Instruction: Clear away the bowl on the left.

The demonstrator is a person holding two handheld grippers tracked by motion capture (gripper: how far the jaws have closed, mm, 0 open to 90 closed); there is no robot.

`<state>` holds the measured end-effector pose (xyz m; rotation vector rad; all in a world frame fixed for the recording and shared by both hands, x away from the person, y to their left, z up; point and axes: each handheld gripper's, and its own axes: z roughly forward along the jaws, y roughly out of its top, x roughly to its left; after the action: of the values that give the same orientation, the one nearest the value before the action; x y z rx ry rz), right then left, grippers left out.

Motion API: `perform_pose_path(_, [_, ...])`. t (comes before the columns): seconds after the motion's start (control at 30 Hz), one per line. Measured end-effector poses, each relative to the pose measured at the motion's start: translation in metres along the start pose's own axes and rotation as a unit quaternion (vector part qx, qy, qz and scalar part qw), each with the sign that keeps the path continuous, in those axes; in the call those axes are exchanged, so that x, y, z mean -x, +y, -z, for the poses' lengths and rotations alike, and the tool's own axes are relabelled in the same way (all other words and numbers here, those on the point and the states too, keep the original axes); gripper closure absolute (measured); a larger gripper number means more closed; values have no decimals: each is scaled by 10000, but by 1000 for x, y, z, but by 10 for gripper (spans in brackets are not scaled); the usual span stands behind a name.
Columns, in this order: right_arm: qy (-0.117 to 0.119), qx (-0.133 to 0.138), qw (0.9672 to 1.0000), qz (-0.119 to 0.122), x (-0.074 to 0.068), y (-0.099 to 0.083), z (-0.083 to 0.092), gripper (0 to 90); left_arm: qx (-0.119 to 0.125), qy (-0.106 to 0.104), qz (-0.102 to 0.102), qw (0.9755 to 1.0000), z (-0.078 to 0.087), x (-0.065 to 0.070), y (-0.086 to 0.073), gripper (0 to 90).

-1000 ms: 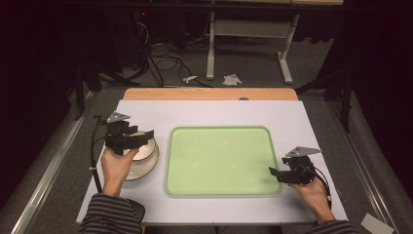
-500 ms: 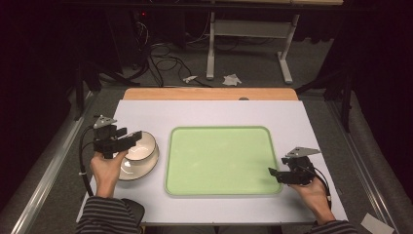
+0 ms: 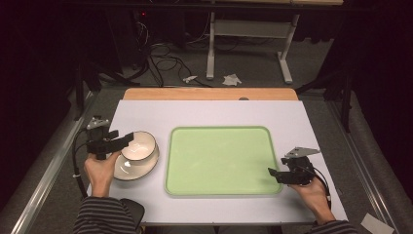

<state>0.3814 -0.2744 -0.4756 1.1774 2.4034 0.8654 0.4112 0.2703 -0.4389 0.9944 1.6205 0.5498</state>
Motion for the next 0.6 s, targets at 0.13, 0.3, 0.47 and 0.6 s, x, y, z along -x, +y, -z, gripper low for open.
perform_pose_path(0.13, [15,-6,10000,0,0,0,0,344,-130,118,64,9998,-4,-4,-2,359])
perform_pose_path(0.3, [24,-19,10000,19,-1,0,0,344,-399,348,76,9986,-11,-5,-7,357])
perform_pose_path(0.47, [18,-15,10000,11,-1,0,0,344,-622,640,131,9959,-18,-12,-12,326])
perform_pose_path(0.6, [25,-24,10000,47,-1,0,-1,344,-719,662,434,9943,-19,-20,-11,337])
